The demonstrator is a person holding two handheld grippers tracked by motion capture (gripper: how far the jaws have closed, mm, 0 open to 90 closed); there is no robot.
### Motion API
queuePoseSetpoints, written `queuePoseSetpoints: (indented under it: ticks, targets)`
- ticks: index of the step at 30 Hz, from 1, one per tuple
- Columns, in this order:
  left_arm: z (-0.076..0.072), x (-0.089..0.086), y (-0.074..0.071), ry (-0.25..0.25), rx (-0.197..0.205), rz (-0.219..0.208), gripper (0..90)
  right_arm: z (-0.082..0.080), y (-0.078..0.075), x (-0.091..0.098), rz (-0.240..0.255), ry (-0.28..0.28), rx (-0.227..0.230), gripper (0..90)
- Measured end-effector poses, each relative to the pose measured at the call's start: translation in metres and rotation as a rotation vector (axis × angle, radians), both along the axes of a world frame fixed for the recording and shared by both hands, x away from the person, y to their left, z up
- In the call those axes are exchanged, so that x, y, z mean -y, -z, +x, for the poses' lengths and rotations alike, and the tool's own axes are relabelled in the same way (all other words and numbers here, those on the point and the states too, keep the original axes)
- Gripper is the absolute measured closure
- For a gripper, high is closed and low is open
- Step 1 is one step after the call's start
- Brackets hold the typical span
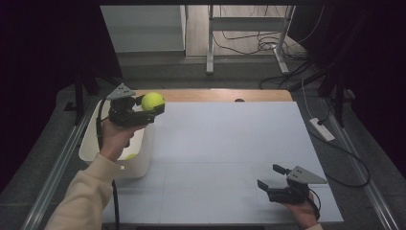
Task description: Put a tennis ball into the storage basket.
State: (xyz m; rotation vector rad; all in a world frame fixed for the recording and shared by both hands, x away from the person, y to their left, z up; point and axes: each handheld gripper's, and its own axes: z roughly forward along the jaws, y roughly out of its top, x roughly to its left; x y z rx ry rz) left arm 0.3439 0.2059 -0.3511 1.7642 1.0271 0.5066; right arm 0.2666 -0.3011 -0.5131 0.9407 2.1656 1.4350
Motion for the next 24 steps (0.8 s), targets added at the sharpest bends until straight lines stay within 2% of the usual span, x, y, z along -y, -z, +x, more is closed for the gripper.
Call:
queuePoseSetpoints:
  ticks: [13, 24]
  targets:
    - [0.002, -0.016, 0.001, -0.044, -0.009, -0.008, 27.1, 0.000, 0.000, 0.000, -0.002, -0.002, 0.000, 13.0]
    - [0.004, -0.036, 0.004, -0.122, -0.026, 0.003, 27.1, 0.001, 0.000, -0.001, 0.000, -0.008, 0.003, 13.1]
